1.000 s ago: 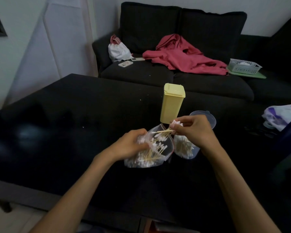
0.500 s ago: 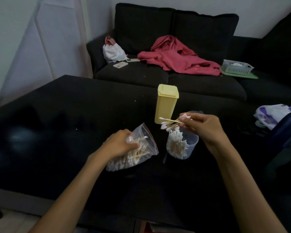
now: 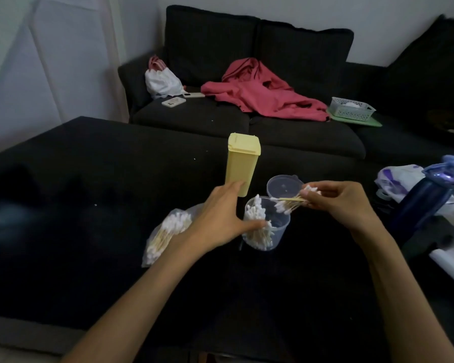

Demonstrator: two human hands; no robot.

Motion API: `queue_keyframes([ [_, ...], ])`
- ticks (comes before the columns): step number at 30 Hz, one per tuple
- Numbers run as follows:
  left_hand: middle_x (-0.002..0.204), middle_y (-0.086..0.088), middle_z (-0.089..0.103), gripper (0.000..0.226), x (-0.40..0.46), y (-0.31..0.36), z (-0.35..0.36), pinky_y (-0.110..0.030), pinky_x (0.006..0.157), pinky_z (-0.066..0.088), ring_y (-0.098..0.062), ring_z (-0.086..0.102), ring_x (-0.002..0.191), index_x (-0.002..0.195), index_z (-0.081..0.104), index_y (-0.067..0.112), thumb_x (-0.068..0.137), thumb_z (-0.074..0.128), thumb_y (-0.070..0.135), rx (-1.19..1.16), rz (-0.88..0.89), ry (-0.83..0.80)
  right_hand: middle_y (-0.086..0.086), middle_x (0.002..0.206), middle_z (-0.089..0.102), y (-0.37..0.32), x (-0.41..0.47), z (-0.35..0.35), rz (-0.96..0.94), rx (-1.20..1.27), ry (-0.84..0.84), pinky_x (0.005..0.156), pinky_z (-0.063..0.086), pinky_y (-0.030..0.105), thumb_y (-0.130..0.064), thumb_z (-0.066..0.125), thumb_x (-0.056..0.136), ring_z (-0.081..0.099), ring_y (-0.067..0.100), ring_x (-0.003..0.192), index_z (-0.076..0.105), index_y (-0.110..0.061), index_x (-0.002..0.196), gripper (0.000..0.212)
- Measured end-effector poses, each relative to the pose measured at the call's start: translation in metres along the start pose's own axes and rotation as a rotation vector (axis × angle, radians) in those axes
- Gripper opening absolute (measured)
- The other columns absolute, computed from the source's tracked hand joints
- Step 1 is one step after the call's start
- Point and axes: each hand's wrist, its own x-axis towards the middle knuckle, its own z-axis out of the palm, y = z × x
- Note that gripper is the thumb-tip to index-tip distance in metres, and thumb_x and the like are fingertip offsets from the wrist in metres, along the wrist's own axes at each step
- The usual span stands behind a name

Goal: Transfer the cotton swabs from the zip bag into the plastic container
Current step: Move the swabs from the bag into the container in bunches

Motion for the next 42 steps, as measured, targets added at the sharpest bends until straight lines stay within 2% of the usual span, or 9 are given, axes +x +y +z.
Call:
queue_keyframes([
  [3,0.151,0.003,0.033,0.092,0.006,0.02,0.0,-0.039,0.111,0.033,-0.016,0.033,0.137,0.148,0.023,0.027,0.072,0.046,0.074,-0.205,-0.019,-0.036,0.004,0.086,0.072,-0.009,-0.008,-0.006,-0.094,-0.018,-0.096,0.062,0.054,0.012,-0.007,0.066,0.082,0.071,0.009,0.075,0.07,-0.012,0.091,0.011],
  [7,0.128,0.004,0.057,0.067,0.008,0.032,0.009,-0.041,0.104,0.04,-0.015,0.052,0.119,0.132,0.047,0.032,0.085,0.017,0.07,-0.401,-0.008,-0.126,0.002,0.085,0.073,-0.018,-0.012,-0.004,-0.113,0.033,-0.201,0.064,0.053,0.012,-0.009,0.065,0.082,0.071,0.008,0.078,0.07,-0.011,0.094,0.014],
  [10,0.103,0.001,0.067,0.059,0.009,0.033,0.013,-0.034,0.094,0.046,-0.015,0.062,0.099,0.116,0.061,0.024,0.097,0.016,0.057,-0.399,-0.031,-0.213,0.0,0.084,0.074,-0.018,-0.013,-0.001,-0.061,0.115,-0.246,0.065,0.054,0.014,-0.011,0.065,0.08,0.071,0.008,0.078,0.07,-0.014,0.089,0.011],
  [14,0.073,0.002,0.059,0.057,0.009,0.036,0.017,-0.01,0.055,0.04,-0.003,0.054,0.064,0.095,0.065,0.013,0.099,0.021,0.05,-0.513,0.036,-0.275,-0.001,0.079,0.074,-0.016,-0.013,-0.003,0.042,0.229,-0.261,0.06,0.052,0.011,-0.013,0.064,0.08,0.07,0.005,0.073,0.07,-0.013,0.089,0.011],
  [16,0.066,0.01,0.048,0.047,0.007,0.036,0.021,-0.012,0.058,0.035,0.005,0.047,0.056,0.077,0.057,0.021,0.099,0.025,0.048,-0.506,0.072,-0.251,-0.001,0.082,0.073,-0.016,-0.012,-0.002,0.099,0.256,-0.275,0.06,0.052,0.012,-0.011,0.064,0.081,0.07,0.005,0.073,0.069,-0.013,0.09,0.011],
  [22,0.064,0.013,0.044,0.038,0.004,0.026,0.03,-0.02,0.063,0.035,0.002,0.043,0.056,0.074,0.051,0.028,0.1,0.029,0.044,-0.516,0.108,-0.216,0.005,0.092,0.073,-0.014,-0.012,0.003,0.096,0.27,-0.346,0.074,0.057,0.02,-0.022,0.065,0.074,0.07,0.012,0.084,0.067,-0.012,0.096,0.024],
  [27,0.054,0.013,0.033,0.042,0.003,0.031,0.02,-0.007,0.045,0.029,0.001,0.032,0.043,0.066,0.039,0.02,0.103,0.027,0.035,-0.674,0.093,-0.312,0.003,0.093,0.075,-0.012,-0.015,0.002,0.04,0.398,-0.408,0.075,0.055,0.017,-0.016,0.067,0.065,0.071,0.013,0.09,0.069,-0.013,0.095,0.03],
  [32,0.054,0.012,0.032,0.043,0.002,0.031,0.013,-0.007,0.044,0.029,0.001,0.031,0.042,0.065,0.037,0.018,0.103,0.024,0.034,-0.703,0.086,-0.401,0.004,0.091,0.075,-0.007,-0.012,0.003,-0.01,0.332,-0.393,0.079,0.056,0.02,-0.019,0.067,0.068,0.071,0.013,0.087,0.071,-0.014,0.09,0.024],
  [42,0.069,0.009,0.058,0.052,0.017,0.019,0.027,-0.036,0.075,0.044,-0.012,0.056,0.072,0.076,0.063,0.025,0.097,0.026,0.055,-0.356,-0.054,-0.154,0.0,0.089,0.074,-0.008,-0.003,-0.001,-0.001,0.035,-0.309,0.074,0.054,0.021,-0.016,0.069,0.077,0.07,0.009,0.085,0.073,-0.014,0.087,0.011],
])
